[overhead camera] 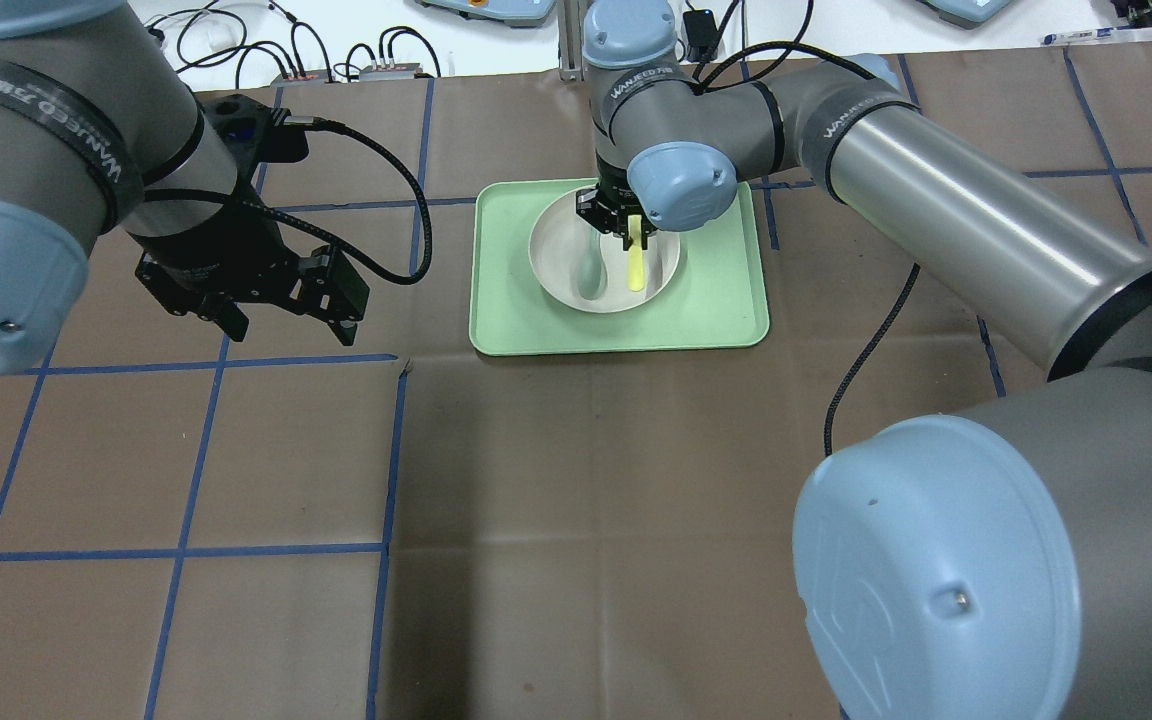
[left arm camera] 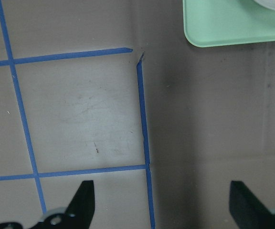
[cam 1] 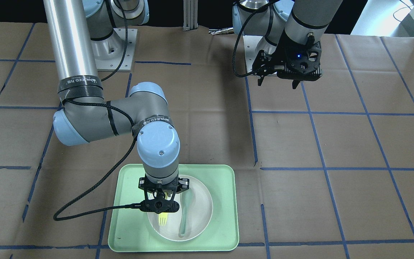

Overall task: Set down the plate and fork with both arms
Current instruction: 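Lift the yellow fork and carry it beside the plate on the tray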

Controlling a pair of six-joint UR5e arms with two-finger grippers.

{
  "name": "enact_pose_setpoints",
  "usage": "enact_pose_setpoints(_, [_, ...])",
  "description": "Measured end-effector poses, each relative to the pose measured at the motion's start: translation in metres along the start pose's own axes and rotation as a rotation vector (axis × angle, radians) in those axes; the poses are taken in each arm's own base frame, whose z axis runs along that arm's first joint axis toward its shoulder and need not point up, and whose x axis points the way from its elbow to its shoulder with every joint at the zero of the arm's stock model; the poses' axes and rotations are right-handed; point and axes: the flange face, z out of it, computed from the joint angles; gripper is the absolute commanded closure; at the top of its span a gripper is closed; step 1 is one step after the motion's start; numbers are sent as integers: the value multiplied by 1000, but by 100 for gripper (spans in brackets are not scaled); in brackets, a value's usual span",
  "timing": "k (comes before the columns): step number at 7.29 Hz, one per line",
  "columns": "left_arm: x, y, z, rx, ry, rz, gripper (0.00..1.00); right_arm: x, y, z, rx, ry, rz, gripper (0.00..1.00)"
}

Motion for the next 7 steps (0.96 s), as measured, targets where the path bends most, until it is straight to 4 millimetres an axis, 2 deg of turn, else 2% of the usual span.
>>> enact_pose_setpoints(2, [0,0,0,0,0,-1,0,56,4,-1,-20,3,-9,98])
enact_pose_setpoints(3, [0,0,0,1,0,0,0,75,2,7,-16,3,-9,98])
enact_pose_setpoints(4, [0,0,0,1,0,0,0,83,-3,21,3,2,-9,98])
enact_pose_setpoints(6, [0,0,0,1,0,1,0,84,-13,55,6,6,-3,97])
enact_pose_setpoints(7, [0,0,0,1,0,1,0,83,-14,62,9,7,-1,80])
